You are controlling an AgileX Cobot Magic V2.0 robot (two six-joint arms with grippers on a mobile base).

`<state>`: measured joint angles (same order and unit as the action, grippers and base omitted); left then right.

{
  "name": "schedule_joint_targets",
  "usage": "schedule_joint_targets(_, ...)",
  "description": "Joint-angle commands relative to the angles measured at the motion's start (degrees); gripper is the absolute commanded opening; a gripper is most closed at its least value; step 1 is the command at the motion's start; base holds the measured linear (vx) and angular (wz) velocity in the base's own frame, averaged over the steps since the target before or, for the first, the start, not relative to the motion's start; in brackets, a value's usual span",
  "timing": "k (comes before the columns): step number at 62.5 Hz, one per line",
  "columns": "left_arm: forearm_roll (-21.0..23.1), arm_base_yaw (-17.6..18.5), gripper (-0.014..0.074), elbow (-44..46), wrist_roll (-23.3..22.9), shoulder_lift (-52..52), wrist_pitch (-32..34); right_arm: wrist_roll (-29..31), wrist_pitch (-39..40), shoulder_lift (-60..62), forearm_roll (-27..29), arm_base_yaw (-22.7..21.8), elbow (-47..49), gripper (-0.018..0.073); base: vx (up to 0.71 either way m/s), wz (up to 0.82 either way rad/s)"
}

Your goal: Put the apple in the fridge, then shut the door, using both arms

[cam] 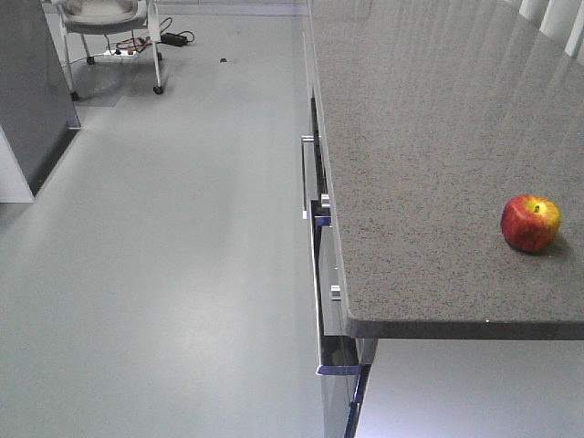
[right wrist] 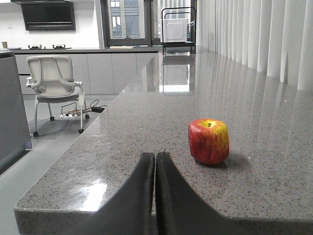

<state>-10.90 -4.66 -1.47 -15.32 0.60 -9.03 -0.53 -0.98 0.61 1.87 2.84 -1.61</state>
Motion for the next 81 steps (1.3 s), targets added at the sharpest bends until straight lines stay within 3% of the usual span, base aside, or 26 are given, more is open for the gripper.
schedule_joint_targets(1,0.1,0.1,-0.0006,-1.6,-0.2,0.9,3.9,0.5,4.2,1.0,-0.6,0.0,-0.8,-0.0004,0.0,0.0)
schedule_joint_targets(63,0.1,0.1,-0.0006,-1.6,-0.2,0.9,3.9,0.5,4.6,1.0,-0.3,0.0,-0.8,-0.0004,0.0,0.0)
schedule_joint_targets(70,0.1,0.1,-0.0006,-1.6,-0.2,0.9,3.9,-2.1,6.2,1.0,4.3,0.0,-0.8,-0.0004,0.0,0.0)
schedule_joint_targets(81,0.1,0.1,-0.0006,-1.6,-0.2,0.9,3.9,-6.2,8.2,1.0,17.5,0.0,-0.6,-0.0004,0.0,0.0)
